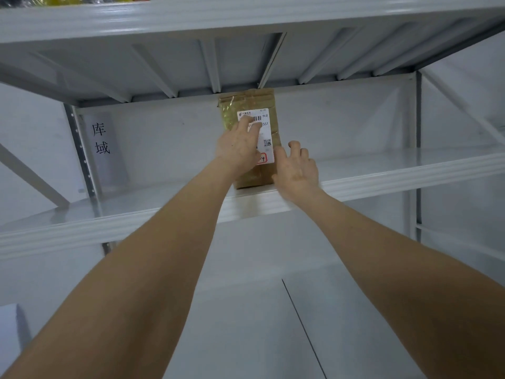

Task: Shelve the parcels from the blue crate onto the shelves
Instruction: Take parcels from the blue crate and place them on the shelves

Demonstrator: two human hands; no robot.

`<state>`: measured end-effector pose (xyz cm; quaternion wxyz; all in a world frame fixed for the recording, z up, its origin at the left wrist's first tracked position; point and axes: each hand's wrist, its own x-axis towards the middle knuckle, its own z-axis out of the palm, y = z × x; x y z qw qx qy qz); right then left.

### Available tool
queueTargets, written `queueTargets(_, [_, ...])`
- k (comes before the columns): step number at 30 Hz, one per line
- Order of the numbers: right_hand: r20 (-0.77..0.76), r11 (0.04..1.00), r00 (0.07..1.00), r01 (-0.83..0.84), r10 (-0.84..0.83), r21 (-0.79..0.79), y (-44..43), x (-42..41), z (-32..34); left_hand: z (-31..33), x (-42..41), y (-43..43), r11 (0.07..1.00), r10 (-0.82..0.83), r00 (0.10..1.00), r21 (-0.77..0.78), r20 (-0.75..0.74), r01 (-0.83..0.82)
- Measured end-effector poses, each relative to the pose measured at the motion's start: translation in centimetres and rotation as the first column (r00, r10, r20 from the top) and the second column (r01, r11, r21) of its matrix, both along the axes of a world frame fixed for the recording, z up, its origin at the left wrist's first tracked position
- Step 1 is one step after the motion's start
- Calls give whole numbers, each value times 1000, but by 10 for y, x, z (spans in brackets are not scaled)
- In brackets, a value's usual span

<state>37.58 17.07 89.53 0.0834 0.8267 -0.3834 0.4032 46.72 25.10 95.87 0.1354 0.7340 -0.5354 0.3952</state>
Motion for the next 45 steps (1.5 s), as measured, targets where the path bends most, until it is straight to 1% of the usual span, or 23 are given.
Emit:
queueTargets(3, [50, 1000, 999, 15, -15, -3, 5, -16, -13, -24, -15, -1, 997, -78, 996, -33, -40, 77])
queueTargets(9, [122, 999, 992, 44, -40, -31, 12, -63, -52, -77, -55, -7, 970, -225, 974, -89, 26, 227])
queueTargets(11, [140, 998, 989, 54, -50, -22, 13, -82, -72, -96, -74, -11, 960, -270, 963, -66, 21, 271])
queueTargets(14, [107, 995, 990, 93, -97, 43, 7, -118, -109, -134, -108, -22, 955, -294, 954, 29, -52, 296])
queueTargets(17, [26, 983, 992, 116, -120, 140, -6, -162, -150, -178, -148, -38, 951, -256, 958, 144, -132, 274])
queueTargets(20, [-105, 961, 989, 128, -104, 247, -22, -215, -197, -228, -192, -59, 930, -217, 949, 246, -230, 273])
queueTargets(24, [-236, 909, 968, 169, -81, 382, -42, -289, -266, -302, -254, -84, 882, -162, 930, 374, -331, 287])
queueTargets(28, [-354, 833, 934, 226, -38, 505, -58, -347, -329, -373, -310, -102, 814, -97, 912, 495, -398, 303])
queueTargets(33, [-412, 728, 911, 273, 15, 629, -80, -399, -404, -459, -360, -123, 685, -24, 873, 628, -487, 369])
queueTargets(36, [-449, 683, 893, 306, 36, 663, -98, -420, -445, -504, -380, -141, 615, 6, 870, 688, -492, 385])
queueTargets(39, [-482, 649, 874, 330, 64, 685, -117, -438, -490, -550, -397, -160, 573, 7, 881, 723, -473, 384])
queueTargets(41, [-508, 608, 858, 365, 74, 705, -133, -447, -521, -582, -408, -176, 553, 15, 881, 738, -472, 386])
queueTargets(43, [-519, 558, 851, 394, 78, 730, -153, -454, -552, -614, -415, -194, 528, 52, 873, 755, -485, 388])
queueTargets(45, [-532, 536, 842, 407, 95, 740, -178, -457, -581, -645, -420, -213, 508, 102, 862, 771, -496, 384])
